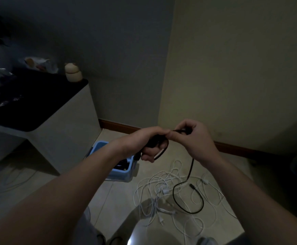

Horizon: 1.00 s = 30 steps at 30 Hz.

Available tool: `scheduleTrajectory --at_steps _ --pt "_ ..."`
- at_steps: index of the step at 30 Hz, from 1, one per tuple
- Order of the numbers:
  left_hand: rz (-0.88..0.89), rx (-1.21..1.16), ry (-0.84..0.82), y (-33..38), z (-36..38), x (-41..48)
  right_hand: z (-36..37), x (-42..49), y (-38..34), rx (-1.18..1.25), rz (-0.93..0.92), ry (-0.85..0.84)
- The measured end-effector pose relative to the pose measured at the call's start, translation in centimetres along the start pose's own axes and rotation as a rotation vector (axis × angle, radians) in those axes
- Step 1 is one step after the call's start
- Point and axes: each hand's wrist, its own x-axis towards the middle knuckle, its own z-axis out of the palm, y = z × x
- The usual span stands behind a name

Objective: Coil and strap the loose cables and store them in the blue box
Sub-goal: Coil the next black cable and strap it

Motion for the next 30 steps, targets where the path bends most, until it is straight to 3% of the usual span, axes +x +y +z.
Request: scheduleTrajectory --at_steps 6,16,22,30 --pt "-0.011 -0.039 -0.018 0.6 0.1 0.0 0.6 -0.2 0.6 0.068 -0.063 -0.050" --pt "0.074 -0.602 0.057 0.7 -0.6 -0.1 1.2 -0.4 1.8 0.219 0.243 -0.134" --pt "0.236 -0.892 0.228 0.6 -1.1 -0.4 2.2 -1.0 2.0 -0.014 0.182 -0.201" --pt "0.284 -0.846 0.502 0.6 -1.3 -0.1 3.3 -2.1 2.3 -0.399 0.086 -0.437"
